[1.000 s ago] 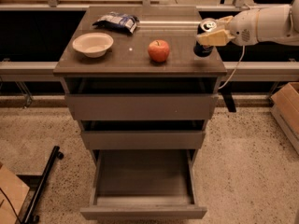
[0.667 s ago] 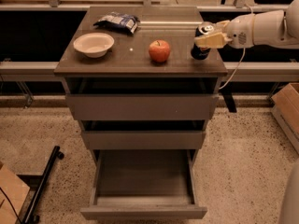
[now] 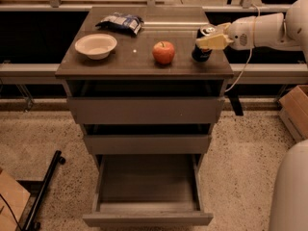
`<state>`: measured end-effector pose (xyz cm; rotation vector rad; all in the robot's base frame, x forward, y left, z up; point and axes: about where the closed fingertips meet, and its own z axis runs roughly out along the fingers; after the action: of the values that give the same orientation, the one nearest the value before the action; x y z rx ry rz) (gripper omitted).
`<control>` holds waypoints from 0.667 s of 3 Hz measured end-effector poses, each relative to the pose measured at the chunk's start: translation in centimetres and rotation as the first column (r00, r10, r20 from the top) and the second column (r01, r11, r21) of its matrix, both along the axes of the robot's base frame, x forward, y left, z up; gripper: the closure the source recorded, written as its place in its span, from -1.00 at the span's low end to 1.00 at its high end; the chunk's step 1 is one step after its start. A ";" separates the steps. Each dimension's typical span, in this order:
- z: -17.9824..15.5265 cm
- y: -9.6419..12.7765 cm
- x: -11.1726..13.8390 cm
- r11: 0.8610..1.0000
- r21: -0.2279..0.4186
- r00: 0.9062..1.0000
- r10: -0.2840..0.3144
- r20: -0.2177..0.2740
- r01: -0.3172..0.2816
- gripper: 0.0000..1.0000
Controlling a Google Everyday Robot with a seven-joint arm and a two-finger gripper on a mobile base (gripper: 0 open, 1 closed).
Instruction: Pick pepsi can from bottom drawer and place on counter
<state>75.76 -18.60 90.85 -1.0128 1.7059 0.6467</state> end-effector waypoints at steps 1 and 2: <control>-0.1 0.5 0.5 1.000 0.006 1.000 0.014 -0.003 -0.014 -0.29; -0.3 0.9 0.8 1.000 0.011 1.000 0.023 -0.010 -0.023 -0.76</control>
Offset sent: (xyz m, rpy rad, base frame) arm 0.0128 0.0025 -0.0006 0.0136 0.0128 0.0228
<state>76.59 -17.73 90.50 -1.0247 1.7004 0.6762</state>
